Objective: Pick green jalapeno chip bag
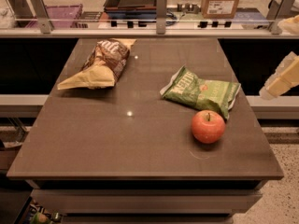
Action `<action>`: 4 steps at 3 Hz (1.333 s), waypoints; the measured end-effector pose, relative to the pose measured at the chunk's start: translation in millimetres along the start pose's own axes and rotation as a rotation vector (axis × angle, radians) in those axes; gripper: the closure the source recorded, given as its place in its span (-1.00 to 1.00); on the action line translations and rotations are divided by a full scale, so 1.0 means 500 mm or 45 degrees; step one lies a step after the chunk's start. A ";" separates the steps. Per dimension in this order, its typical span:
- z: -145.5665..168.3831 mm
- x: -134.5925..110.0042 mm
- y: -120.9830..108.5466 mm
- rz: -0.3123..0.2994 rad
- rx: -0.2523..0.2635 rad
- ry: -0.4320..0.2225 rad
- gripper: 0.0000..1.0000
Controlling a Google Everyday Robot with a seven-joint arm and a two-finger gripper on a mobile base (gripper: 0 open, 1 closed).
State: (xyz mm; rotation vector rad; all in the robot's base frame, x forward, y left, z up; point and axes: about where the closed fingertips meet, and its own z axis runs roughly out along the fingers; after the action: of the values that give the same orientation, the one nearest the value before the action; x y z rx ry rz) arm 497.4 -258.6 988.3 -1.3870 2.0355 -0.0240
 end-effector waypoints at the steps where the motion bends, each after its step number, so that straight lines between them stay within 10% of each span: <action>1: 0.042 0.012 -0.016 0.016 -0.028 -0.071 -1.00; 4: 0.170 0.057 -0.004 0.067 -0.154 -0.193 -1.00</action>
Offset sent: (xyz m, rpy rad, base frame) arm 0.0404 -0.0100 -0.0652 0.1558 0.0530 0.0647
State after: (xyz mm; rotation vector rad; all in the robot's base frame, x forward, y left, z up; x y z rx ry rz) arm 538.1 -254.6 908.3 -1.3645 1.9730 0.2241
